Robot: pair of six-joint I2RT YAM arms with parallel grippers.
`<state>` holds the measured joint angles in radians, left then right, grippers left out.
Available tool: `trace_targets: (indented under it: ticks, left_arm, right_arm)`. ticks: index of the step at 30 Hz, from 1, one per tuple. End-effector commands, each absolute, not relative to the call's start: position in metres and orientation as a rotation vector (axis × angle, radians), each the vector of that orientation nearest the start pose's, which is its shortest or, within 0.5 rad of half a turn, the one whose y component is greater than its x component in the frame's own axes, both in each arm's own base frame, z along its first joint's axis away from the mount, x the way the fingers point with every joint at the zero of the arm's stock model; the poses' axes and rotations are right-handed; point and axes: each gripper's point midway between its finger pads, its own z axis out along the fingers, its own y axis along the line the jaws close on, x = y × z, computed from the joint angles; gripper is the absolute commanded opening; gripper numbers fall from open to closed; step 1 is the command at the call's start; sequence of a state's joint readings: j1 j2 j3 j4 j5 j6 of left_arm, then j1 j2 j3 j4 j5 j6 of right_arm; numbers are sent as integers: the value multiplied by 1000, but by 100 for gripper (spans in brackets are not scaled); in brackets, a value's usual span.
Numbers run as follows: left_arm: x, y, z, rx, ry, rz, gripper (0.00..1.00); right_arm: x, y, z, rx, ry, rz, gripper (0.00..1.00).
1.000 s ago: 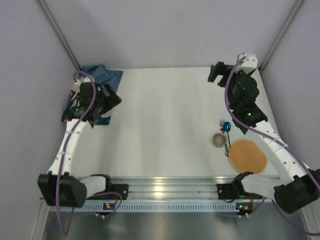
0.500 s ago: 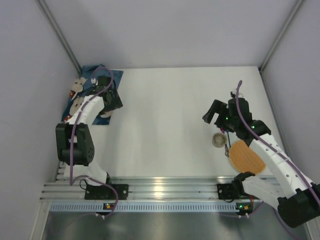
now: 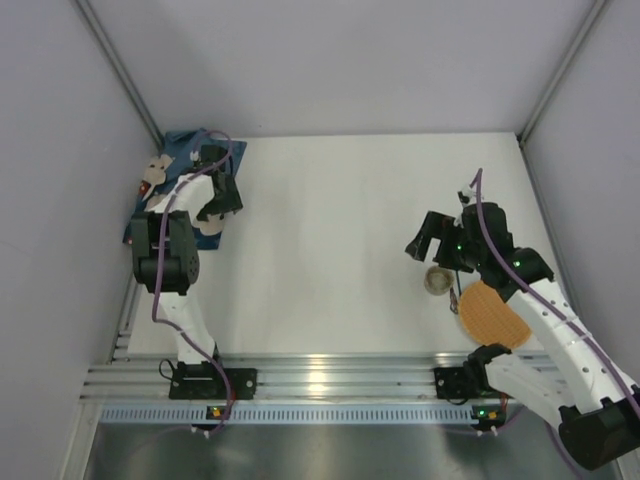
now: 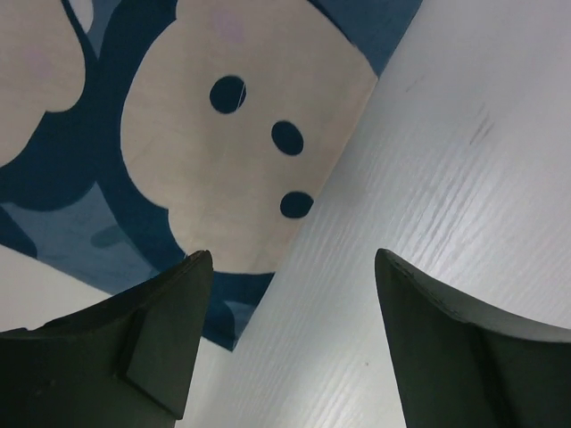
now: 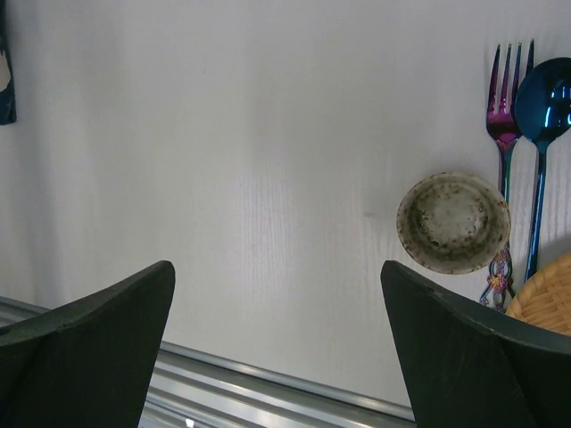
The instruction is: Set the dinner table for one person
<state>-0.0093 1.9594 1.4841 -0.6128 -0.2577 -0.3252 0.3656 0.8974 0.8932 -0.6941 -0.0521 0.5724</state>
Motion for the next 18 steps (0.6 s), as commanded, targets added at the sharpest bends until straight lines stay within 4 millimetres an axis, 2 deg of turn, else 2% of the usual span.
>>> trace_targets:
  ticks: [1, 3, 5, 7, 8, 9, 10, 13, 16, 17, 18]
  left_arm:
    - [478, 33, 63, -466, 2518, 249, 79]
    - [481, 35, 49, -480, 2540, 270, 79]
    - [490, 41, 49, -499, 2520, 312, 79]
    - [494, 44, 38, -505, 2530, 339, 78]
    - [500, 57, 41, -541, 2513, 347, 78]
    - [502, 60, 34, -552, 2525, 352, 78]
    - [508, 64, 39, -565, 2513, 357, 77]
    - [512, 75, 32, -597, 2520, 372, 72]
    - [510, 89, 26, -657, 2518, 361, 53]
    - [509, 88, 23, -663, 2526, 340, 42]
    - [507, 88, 20, -666, 2536, 330, 37]
  right_arm:
    - [241, 129, 204, 130, 2323, 540, 100]
    - [242, 131, 196, 128, 2352, 542, 100]
    - [242, 134, 192, 121, 2372, 550, 100]
    - [245, 136, 189, 109, 2387, 547, 100]
    - [246, 136, 189, 108, 2389, 542, 100]
    - [248, 135, 190, 110, 2388, 535, 100]
    - [248, 134, 190, 108, 2388, 528, 100]
    - [250, 133, 190, 112, 2387, 511, 100]
    - [252, 131, 189, 130, 2383, 497, 100]
    - [252, 131, 188, 134, 2388, 496, 100]
    - [253, 130, 186, 148, 2393, 494, 100]
